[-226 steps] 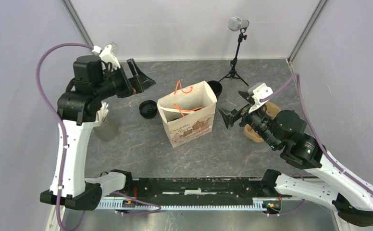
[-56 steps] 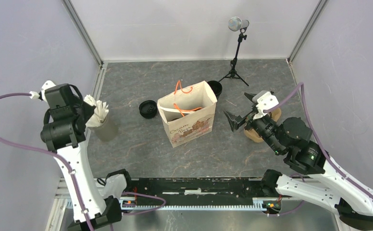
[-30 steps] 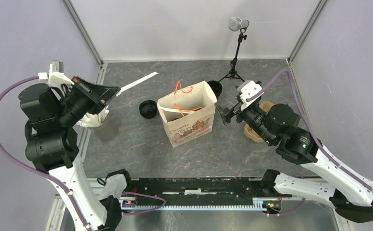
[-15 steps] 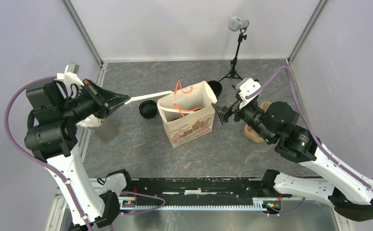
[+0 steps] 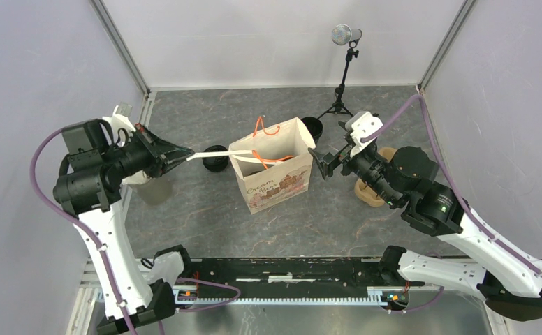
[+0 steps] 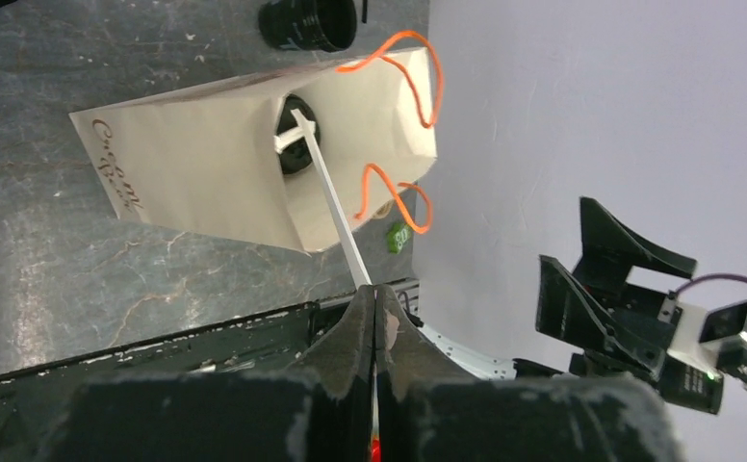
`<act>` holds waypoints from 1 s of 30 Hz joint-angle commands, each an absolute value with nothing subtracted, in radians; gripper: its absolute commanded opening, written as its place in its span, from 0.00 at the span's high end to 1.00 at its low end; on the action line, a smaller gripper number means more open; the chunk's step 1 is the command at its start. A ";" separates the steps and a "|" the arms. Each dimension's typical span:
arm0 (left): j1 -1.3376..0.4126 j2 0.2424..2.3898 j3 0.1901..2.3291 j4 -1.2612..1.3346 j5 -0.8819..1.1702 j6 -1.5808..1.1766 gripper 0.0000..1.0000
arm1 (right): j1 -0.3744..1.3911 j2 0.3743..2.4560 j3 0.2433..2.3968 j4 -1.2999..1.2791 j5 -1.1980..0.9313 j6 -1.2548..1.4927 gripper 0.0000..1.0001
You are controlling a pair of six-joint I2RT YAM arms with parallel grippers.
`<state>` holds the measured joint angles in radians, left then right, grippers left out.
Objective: Pack the takeout coffee
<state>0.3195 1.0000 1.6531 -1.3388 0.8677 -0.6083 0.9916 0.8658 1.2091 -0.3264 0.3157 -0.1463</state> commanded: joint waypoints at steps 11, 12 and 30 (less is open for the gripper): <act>0.194 0.969 1.358 -0.824 0.740 -0.928 0.98 | 0.988 0.850 1.254 -0.313 0.339 -0.139 0.03; 0.152 0.986 1.363 -0.824 0.717 -0.927 0.98 | 0.987 0.847 1.252 -0.313 0.339 -0.141 0.02; -0.225 1.140 1.298 -0.611 0.487 -1.005 0.95 | 0.988 0.825 1.226 -0.299 0.366 -0.150 0.03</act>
